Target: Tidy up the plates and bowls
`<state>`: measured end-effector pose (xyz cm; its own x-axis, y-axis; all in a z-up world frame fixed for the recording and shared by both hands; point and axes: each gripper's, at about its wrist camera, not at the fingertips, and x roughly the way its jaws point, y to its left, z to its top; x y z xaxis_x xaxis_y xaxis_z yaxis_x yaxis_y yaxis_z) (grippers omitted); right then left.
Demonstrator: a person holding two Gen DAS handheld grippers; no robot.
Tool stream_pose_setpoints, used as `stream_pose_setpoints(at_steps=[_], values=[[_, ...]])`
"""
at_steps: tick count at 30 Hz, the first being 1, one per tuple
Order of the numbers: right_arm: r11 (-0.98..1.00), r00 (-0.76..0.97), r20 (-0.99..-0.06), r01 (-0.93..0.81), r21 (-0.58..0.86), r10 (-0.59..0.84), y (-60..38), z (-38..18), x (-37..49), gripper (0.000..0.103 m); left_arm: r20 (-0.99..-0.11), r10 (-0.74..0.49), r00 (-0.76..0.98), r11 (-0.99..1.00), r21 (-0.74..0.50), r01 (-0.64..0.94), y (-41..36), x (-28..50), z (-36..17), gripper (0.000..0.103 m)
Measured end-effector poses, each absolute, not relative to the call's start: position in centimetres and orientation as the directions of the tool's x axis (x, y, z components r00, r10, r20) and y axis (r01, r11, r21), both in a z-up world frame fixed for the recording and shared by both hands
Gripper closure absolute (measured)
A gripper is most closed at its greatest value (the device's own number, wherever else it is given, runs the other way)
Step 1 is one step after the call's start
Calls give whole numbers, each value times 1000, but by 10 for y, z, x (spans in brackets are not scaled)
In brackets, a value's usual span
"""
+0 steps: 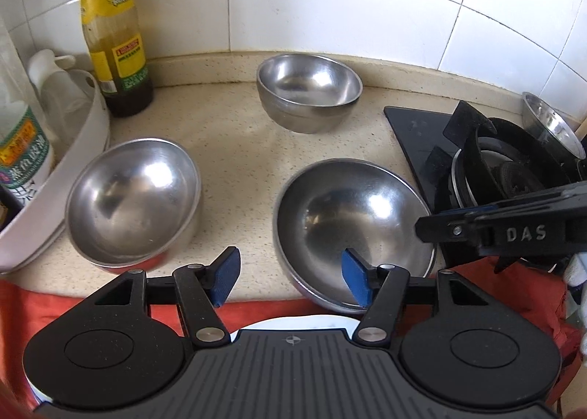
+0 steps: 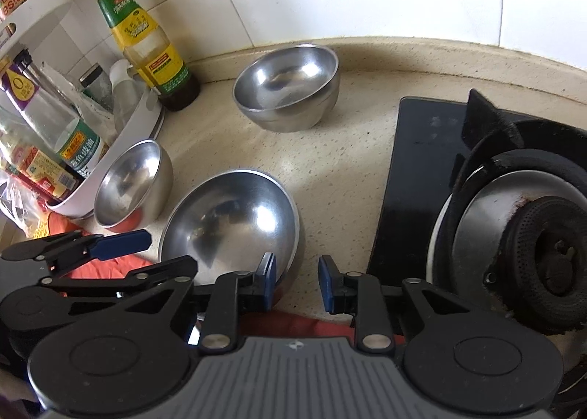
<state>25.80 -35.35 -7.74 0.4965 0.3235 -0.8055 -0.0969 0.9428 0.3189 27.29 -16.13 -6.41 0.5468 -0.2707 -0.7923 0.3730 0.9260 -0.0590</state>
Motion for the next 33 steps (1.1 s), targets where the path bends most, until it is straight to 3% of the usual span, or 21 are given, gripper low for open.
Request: stream_pose_setpoints(at_steps=[16, 33], values=[[940, 562, -753, -215, 265, 341, -320, -41, 277, 76, -759, -194, 622, 961, -18, 277, -130, 279, -49, 27], [906, 507, -758, -322, 275, 410, -255, -50, 315, 75, -764, -106, 636, 981, 24, 193, -110, 299, -59, 21]])
